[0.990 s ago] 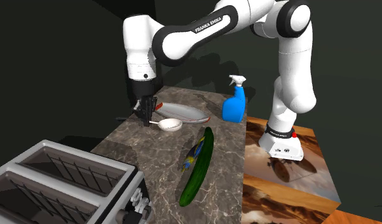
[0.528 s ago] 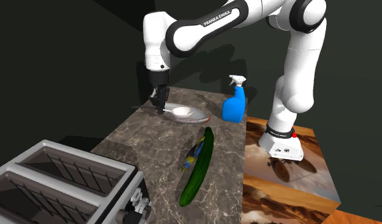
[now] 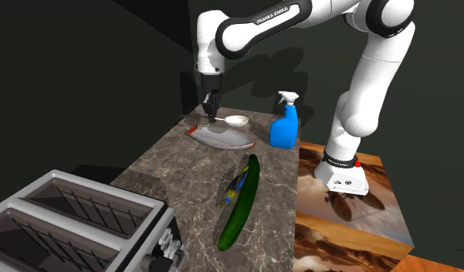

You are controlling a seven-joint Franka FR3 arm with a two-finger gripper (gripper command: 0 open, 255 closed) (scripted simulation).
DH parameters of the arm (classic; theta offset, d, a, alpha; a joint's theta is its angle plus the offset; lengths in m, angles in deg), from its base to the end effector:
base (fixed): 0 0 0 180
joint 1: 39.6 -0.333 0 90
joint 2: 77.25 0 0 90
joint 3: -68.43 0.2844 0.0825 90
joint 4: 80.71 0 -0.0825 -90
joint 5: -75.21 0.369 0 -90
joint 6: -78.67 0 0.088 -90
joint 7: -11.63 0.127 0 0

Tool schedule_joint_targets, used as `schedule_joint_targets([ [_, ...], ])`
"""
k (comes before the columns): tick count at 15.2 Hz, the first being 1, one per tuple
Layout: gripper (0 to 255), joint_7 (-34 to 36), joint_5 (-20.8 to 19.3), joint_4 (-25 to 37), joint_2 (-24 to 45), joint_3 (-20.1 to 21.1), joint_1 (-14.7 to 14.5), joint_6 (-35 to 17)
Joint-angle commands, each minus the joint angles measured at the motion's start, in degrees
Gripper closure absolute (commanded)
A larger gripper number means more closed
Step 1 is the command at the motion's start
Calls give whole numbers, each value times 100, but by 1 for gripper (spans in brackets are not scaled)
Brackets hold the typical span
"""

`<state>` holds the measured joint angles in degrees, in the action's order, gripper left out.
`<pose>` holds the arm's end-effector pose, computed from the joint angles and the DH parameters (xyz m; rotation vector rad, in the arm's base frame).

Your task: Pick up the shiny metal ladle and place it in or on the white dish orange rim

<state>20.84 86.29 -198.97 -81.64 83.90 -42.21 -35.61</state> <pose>0.4902 0.1776 0.4222 -2.9863 -0.1118 0.0475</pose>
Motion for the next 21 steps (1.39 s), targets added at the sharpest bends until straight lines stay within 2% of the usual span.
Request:
schedule_joint_targets([
  [1,255,-308,41,-188,-203,-158,127,60],
  [4,255,-644,56,-367,-397,-349,269,128],
  [21,255,-781,91,-1128,65,-294,236,-1084],
])
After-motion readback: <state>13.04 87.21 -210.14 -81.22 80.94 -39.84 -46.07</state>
